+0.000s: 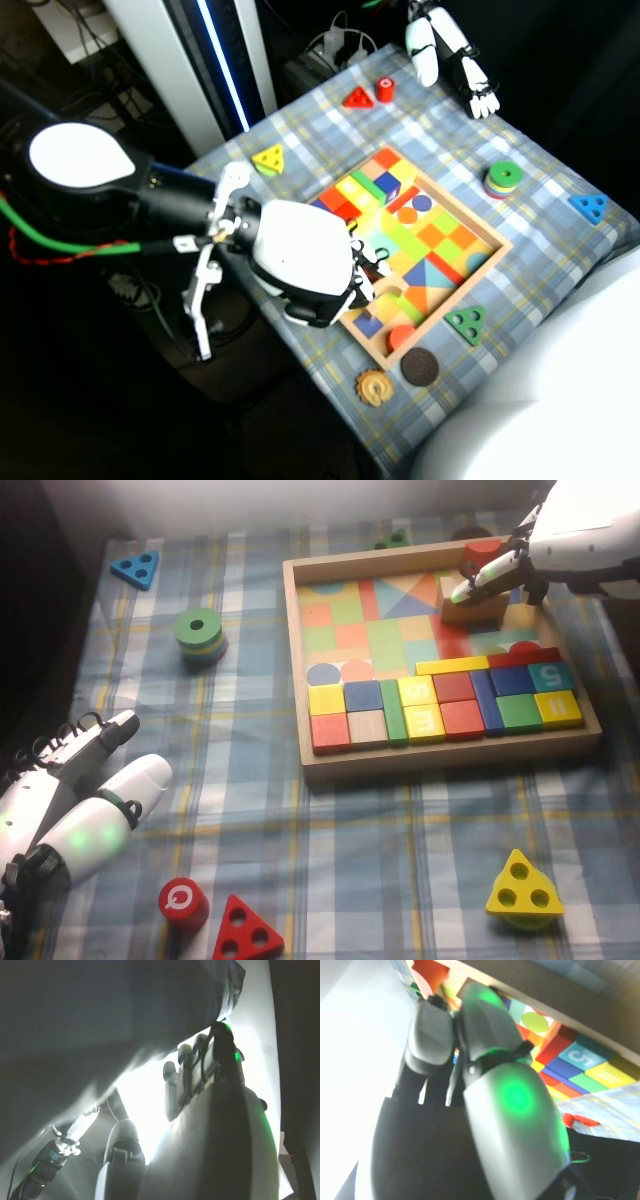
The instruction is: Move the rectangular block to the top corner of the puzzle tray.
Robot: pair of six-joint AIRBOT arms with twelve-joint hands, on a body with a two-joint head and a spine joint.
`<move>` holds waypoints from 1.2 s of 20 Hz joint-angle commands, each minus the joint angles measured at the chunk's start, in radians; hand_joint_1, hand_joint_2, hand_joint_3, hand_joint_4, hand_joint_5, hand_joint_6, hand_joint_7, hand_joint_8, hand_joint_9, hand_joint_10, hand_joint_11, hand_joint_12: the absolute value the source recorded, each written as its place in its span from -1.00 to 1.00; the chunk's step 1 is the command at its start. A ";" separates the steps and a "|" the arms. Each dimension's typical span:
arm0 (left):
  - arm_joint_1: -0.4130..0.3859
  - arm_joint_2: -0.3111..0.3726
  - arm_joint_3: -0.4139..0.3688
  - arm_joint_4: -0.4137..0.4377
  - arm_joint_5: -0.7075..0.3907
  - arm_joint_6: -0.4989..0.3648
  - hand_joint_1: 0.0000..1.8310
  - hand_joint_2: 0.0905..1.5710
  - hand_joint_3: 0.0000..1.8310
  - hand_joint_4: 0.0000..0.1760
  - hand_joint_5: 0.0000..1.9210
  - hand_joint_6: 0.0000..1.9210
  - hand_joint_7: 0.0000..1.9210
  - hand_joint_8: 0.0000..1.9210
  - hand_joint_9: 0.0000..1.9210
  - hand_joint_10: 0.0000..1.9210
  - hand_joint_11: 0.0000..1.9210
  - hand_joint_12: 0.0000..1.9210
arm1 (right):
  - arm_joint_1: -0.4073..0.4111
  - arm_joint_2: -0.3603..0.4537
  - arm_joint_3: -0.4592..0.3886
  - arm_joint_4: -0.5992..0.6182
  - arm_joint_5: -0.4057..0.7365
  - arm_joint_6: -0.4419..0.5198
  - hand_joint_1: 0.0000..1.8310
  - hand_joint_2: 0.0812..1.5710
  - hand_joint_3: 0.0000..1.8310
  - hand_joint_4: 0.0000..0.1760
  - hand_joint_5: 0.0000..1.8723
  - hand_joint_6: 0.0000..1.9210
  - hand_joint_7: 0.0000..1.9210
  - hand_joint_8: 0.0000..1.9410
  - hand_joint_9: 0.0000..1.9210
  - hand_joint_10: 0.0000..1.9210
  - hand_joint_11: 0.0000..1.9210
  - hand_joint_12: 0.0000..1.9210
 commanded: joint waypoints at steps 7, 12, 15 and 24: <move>-0.005 0.007 0.000 0.042 -0.106 -0.007 -1.00 0.56 -1.00 -0.01 -0.69 -1.00 -0.77 -1.00 -0.92 -0.99 -1.00 -1.00 | 0.002 0.003 0.008 -0.003 -0.047 -0.009 0.80 0.45 -1.00 -0.79 -0.55 -1.00 0.17 1.00 0.46 1.00 0.54 1.00; -0.005 0.007 0.000 0.041 -0.106 -0.007 -1.00 0.55 -1.00 -0.04 -0.70 -1.00 -0.77 -1.00 -0.93 -1.00 -1.00 -1.00 | 0.003 0.005 0.008 -0.003 -0.049 -0.009 0.80 0.47 -1.00 -0.93 -0.55 -1.00 0.14 1.00 0.47 1.00 0.54 1.00; -0.005 0.007 0.000 0.040 -0.105 -0.007 -1.00 0.57 -1.00 -0.11 -0.69 -1.00 -0.77 -1.00 -0.91 -0.99 -1.00 -1.00 | 0.003 0.009 0.007 -0.003 -0.049 -0.009 0.81 0.46 -1.00 -1.00 -0.55 -1.00 0.18 1.00 0.47 1.00 0.53 1.00; -0.005 0.007 0.000 0.040 -0.105 -0.007 -1.00 0.58 -1.00 -0.17 -0.68 -0.99 -0.76 -0.99 -0.92 -0.99 -1.00 -1.00 | 0.007 0.014 0.008 -0.022 -0.064 -0.009 0.82 0.27 -0.72 -1.00 -0.55 -1.00 -0.02 0.92 0.54 1.00 0.61 1.00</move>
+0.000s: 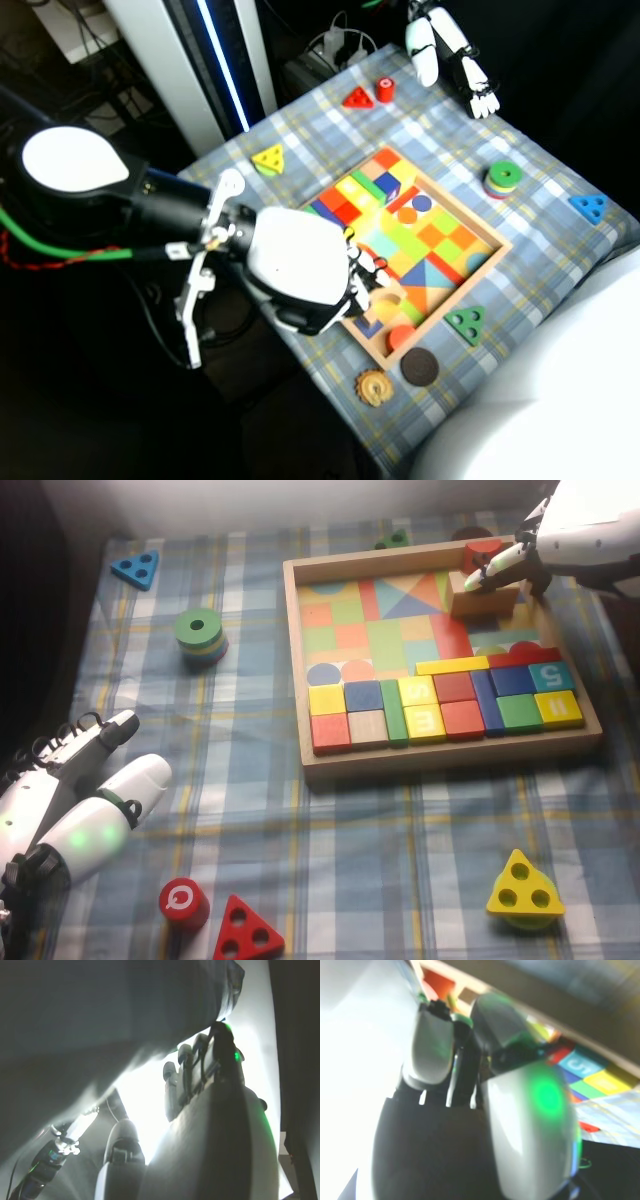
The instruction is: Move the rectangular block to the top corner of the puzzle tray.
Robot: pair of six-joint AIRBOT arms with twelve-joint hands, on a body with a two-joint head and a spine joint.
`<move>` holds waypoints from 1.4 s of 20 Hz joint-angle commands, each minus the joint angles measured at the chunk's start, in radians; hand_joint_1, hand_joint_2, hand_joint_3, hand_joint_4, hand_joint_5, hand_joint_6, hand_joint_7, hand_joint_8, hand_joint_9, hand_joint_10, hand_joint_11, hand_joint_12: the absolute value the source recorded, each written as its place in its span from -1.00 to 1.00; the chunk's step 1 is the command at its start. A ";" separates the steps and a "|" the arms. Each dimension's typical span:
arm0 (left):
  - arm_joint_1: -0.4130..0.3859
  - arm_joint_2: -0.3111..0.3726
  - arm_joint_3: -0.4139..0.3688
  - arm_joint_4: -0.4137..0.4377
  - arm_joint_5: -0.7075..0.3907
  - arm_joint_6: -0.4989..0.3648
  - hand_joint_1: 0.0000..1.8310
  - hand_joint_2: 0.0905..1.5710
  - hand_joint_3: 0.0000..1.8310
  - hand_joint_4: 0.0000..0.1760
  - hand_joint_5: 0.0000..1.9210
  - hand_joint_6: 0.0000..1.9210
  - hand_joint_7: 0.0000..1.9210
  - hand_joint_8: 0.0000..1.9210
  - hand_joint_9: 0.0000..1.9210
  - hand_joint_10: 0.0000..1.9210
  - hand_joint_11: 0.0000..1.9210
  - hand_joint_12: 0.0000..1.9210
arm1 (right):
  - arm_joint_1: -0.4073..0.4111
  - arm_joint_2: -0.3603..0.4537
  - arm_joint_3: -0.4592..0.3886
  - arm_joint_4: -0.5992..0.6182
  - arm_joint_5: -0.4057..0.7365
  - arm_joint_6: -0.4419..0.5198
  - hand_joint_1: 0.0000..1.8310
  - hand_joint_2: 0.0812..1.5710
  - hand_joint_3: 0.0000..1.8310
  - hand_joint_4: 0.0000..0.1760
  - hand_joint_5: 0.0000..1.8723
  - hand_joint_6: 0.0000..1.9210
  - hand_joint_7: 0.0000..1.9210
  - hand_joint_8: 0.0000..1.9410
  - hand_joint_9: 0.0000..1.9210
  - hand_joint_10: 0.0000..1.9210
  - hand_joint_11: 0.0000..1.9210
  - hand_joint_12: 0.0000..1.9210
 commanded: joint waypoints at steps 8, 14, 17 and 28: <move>-0.005 0.007 0.000 0.041 -0.105 -0.007 -1.00 0.56 -1.00 -0.04 -0.69 -1.00 -0.77 -0.99 -0.92 -0.99 -1.00 -1.00 | 0.006 0.001 0.035 0.006 -0.052 -0.011 0.89 0.34 -0.90 -1.00 -0.55 -1.00 0.34 1.00 0.57 1.00 0.61 1.00; -0.005 0.007 0.000 0.041 -0.105 -0.007 -1.00 0.57 -1.00 -0.12 -0.70 -1.00 -0.78 -1.00 -0.94 -1.00 -1.00 -1.00 | 0.006 0.001 0.045 0.009 -0.053 -0.011 0.87 0.36 -0.93 -1.00 -0.56 -1.00 0.34 1.00 0.58 1.00 0.64 1.00; -0.005 0.007 0.000 0.041 -0.105 -0.007 -1.00 0.58 -1.00 -0.25 -0.69 -0.99 -0.77 -1.00 -0.93 -0.99 -1.00 -1.00 | 0.006 0.001 0.050 0.014 -0.053 -0.011 0.90 0.37 -0.95 -1.00 -0.56 -1.00 0.25 1.00 0.56 1.00 0.63 1.00; -0.005 0.007 -0.001 0.040 -0.107 -0.007 -1.00 0.57 -1.00 -0.28 -0.70 -1.00 -0.77 -1.00 -0.93 -0.99 -1.00 -1.00 | 0.017 0.001 0.071 0.043 -0.053 -0.011 0.94 0.38 -0.99 -1.00 -0.59 -1.00 0.34 1.00 0.59 1.00 0.67 1.00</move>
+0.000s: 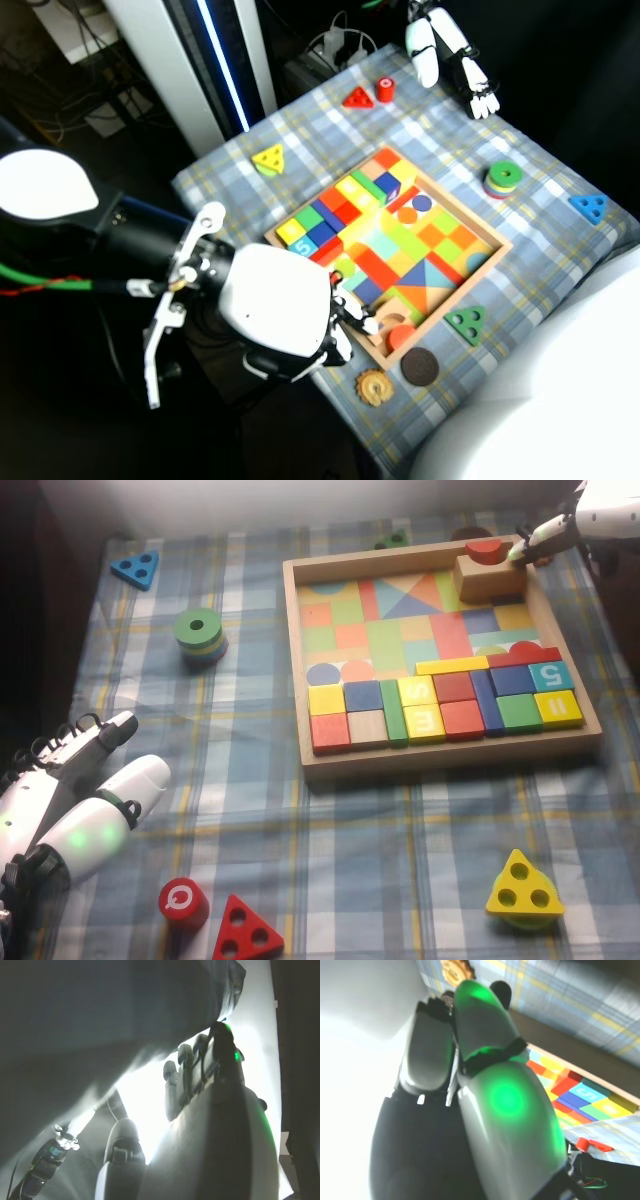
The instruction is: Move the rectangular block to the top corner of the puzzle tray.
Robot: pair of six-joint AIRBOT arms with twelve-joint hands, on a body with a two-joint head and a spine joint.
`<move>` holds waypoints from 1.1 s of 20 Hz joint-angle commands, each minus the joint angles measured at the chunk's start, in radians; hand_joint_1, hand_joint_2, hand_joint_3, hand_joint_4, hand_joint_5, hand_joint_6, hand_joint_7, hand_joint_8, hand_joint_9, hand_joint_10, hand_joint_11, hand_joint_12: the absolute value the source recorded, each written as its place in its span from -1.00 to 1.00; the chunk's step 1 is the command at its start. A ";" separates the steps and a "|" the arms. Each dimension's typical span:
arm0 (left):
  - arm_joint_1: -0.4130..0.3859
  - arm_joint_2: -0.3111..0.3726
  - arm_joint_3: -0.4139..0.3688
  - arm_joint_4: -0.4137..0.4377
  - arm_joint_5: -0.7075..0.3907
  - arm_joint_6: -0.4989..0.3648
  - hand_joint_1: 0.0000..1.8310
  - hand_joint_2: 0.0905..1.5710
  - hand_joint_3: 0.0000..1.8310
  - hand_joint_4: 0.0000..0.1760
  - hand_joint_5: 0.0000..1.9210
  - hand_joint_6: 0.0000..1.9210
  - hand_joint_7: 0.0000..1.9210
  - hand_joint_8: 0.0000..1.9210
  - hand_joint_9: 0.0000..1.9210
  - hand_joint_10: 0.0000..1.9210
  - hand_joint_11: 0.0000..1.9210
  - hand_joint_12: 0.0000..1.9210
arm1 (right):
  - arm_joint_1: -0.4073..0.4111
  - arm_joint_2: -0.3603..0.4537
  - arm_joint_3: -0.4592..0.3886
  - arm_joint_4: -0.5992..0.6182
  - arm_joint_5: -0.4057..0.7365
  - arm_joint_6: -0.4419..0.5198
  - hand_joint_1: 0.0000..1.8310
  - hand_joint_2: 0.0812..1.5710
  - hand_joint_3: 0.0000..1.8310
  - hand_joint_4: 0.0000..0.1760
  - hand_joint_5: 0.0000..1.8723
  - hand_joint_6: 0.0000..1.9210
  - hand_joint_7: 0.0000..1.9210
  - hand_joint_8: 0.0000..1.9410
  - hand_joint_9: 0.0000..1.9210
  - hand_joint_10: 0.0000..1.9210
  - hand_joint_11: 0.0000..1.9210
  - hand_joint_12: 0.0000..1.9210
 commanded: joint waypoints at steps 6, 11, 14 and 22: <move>-0.003 0.006 -0.002 0.043 -0.108 -0.007 -1.00 0.58 -1.00 -0.14 -0.70 -1.00 -0.77 -1.00 -0.93 -1.00 -1.00 -1.00 | 0.043 0.026 -0.078 0.032 -0.016 -0.009 0.97 0.39 -0.99 -1.00 -0.59 -1.00 0.29 1.00 0.56 1.00 0.63 1.00; -0.003 0.007 -0.001 0.043 -0.108 -0.007 -1.00 0.57 -1.00 -0.10 -0.69 -0.99 -0.76 -0.99 -0.90 -0.99 -1.00 -1.00 | 0.047 0.055 -0.122 0.035 -0.015 -0.013 1.00 0.37 -1.00 -1.00 -0.60 -1.00 0.26 1.00 0.52 1.00 0.58 1.00; -0.003 0.007 -0.001 0.043 -0.107 -0.007 -1.00 0.56 -1.00 -0.19 -0.70 -1.00 -0.77 -1.00 -0.93 -1.00 -1.00 -1.00 | 0.035 0.062 -0.120 0.035 -0.015 -0.013 1.00 0.36 -1.00 -1.00 -0.59 -1.00 0.18 1.00 0.49 1.00 0.57 1.00; -0.003 0.007 -0.002 0.043 -0.106 -0.007 -1.00 0.55 -1.00 -0.22 -0.69 -1.00 -0.76 -1.00 -0.92 -1.00 -1.00 -1.00 | -0.014 0.031 -0.081 0.035 -0.015 -0.010 0.86 0.40 -0.99 -1.00 -0.57 -1.00 0.08 1.00 0.36 1.00 0.45 1.00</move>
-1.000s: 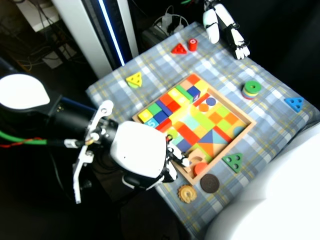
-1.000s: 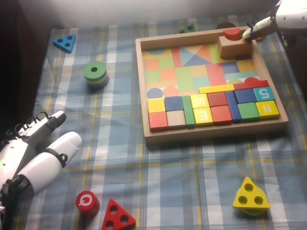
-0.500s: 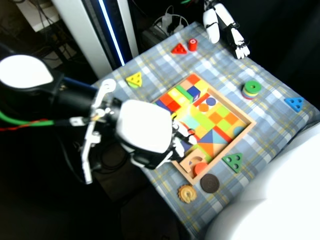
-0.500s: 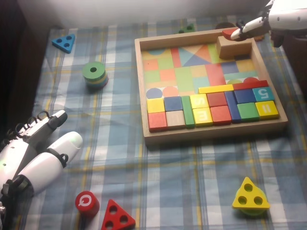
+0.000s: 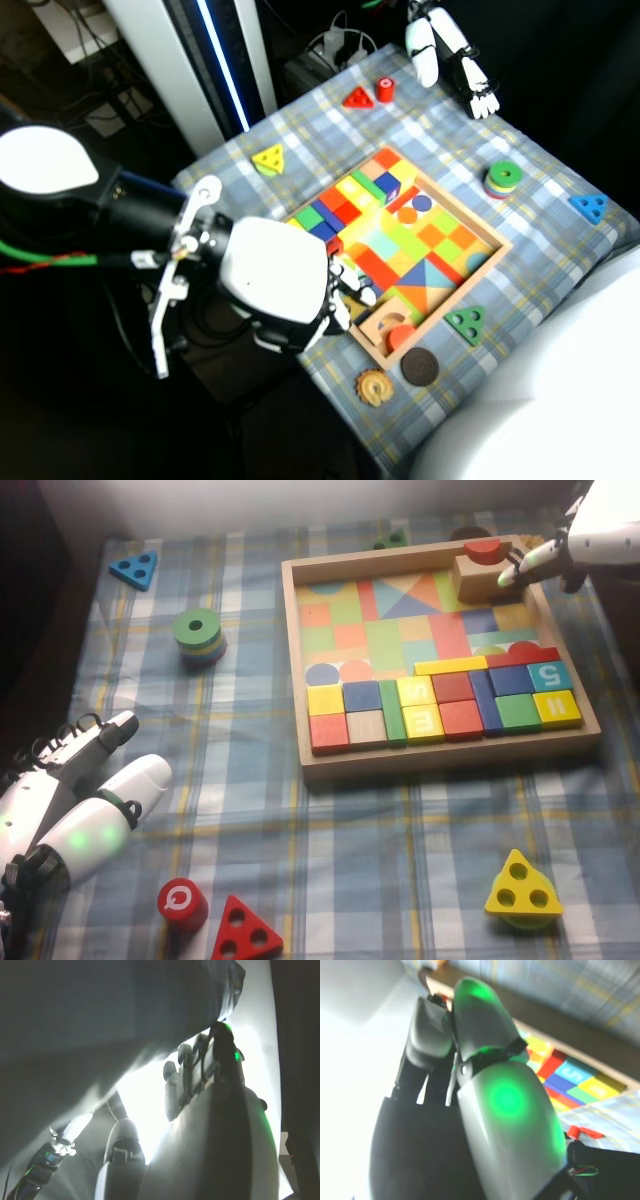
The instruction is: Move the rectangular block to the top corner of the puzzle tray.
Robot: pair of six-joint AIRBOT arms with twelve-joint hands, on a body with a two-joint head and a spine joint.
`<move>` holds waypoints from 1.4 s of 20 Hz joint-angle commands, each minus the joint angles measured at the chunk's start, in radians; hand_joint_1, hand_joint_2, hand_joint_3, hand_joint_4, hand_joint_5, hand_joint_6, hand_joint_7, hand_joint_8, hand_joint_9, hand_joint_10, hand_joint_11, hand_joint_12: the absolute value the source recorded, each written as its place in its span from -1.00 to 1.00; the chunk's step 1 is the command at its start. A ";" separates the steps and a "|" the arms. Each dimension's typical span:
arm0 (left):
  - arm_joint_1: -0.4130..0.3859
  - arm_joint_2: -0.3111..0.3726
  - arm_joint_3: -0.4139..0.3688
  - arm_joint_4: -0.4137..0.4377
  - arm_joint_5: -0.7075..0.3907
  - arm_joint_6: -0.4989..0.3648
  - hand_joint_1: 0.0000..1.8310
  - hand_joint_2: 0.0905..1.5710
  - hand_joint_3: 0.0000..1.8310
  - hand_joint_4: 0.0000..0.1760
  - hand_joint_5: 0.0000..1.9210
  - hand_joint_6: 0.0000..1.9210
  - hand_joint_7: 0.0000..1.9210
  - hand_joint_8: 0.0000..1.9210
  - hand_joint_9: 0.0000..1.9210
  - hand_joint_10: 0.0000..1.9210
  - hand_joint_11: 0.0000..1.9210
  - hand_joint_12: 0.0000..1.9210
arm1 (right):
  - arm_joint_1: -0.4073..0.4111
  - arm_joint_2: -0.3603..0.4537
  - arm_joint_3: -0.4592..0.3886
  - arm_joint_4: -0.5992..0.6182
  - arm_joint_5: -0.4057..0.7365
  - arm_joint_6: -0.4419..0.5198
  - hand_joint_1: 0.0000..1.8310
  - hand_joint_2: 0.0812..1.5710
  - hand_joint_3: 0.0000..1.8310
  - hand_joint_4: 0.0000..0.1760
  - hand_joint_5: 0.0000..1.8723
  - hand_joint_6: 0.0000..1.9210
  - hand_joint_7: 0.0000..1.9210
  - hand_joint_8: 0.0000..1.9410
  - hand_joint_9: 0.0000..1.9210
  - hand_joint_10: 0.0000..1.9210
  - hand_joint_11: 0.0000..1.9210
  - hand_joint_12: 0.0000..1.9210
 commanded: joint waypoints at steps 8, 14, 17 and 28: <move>-0.003 0.008 0.000 0.045 -0.109 -0.007 -1.00 0.56 -1.00 -0.25 -0.68 -0.99 -0.75 -1.00 -0.91 -0.99 -1.00 -1.00 | 0.008 -0.041 0.090 0.030 -0.017 -0.005 0.82 0.39 -1.00 -0.84 -0.55 -1.00 0.28 1.00 0.51 1.00 0.55 1.00; -0.003 0.008 0.000 0.045 -0.109 -0.007 -1.00 0.56 -1.00 -0.23 -0.69 -1.00 -0.75 -0.99 -0.91 -0.99 -1.00 -1.00 | 0.008 -0.044 0.106 0.030 -0.022 -0.005 0.81 0.45 -0.99 -0.78 -0.60 -1.00 0.33 1.00 0.57 1.00 0.65 1.00; -0.003 0.008 0.000 0.045 -0.109 -0.007 -1.00 0.56 -1.00 -0.13 -0.70 -1.00 -0.77 -1.00 -0.93 -1.00 -1.00 -1.00 | 0.009 -0.045 0.107 0.030 -0.022 -0.005 0.80 0.46 -0.99 -0.80 -0.64 -1.00 0.28 1.00 0.55 1.00 0.64 1.00; -0.003 0.007 0.001 0.044 -0.108 -0.007 -1.00 0.56 -1.00 -0.30 -0.69 -1.00 -0.76 -1.00 -0.92 -1.00 -1.00 -1.00 | 0.016 -0.016 0.034 0.035 -0.022 -0.005 0.85 0.44 -1.00 -1.00 -0.60 -1.00 0.13 1.00 0.44 1.00 0.52 1.00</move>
